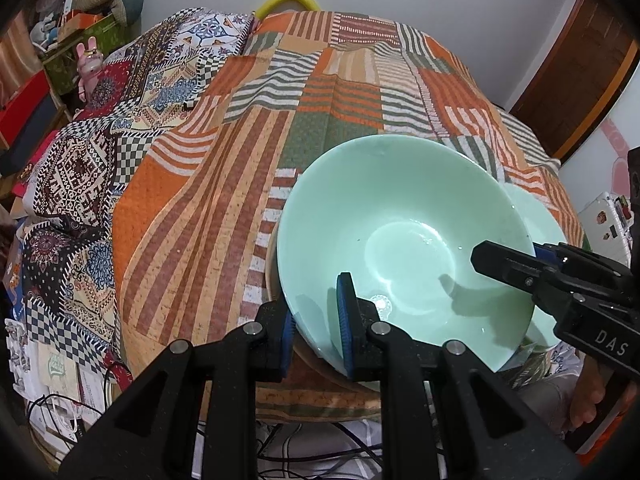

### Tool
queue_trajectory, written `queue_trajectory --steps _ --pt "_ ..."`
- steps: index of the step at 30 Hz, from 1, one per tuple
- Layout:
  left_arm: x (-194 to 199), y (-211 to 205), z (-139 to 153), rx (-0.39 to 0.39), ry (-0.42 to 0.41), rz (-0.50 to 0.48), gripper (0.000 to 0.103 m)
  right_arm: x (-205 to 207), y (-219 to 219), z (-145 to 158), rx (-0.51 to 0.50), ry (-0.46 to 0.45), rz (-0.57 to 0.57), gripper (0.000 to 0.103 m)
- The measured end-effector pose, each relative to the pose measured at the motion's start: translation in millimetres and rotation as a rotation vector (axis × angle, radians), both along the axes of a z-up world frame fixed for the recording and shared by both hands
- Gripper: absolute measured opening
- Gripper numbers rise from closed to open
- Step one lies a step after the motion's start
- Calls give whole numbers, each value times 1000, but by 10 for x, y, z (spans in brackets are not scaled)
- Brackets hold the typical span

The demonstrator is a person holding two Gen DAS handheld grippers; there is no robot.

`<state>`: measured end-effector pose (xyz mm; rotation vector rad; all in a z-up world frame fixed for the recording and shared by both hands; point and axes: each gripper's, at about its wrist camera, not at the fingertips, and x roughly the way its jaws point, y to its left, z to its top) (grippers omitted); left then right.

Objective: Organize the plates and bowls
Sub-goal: 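Lower the mint bowl into the white bowl with both grippers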

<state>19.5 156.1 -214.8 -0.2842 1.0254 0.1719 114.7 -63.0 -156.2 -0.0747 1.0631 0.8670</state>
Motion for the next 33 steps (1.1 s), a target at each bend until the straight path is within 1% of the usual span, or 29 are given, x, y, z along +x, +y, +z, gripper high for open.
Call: queue_trajectory --steps 6,13,27,30,33 --pt "-21 -13 -20 31 -6 1 18 -38 20 -11 -4 -9 8 28" --pt "-8 -43 -45 87 -7 3 19 -73 42 -16 -13 -21 18 29" --pt "7 1 -67 74 -18 16 19 -98 101 -11 -38 -57 22 30" --pt "16 8 -69 70 -16 18 22 -78 93 0 -38 -55 14 30" --pt "23 17 -72 70 -15 17 22 -67 93 2 -35 -52 14 30"
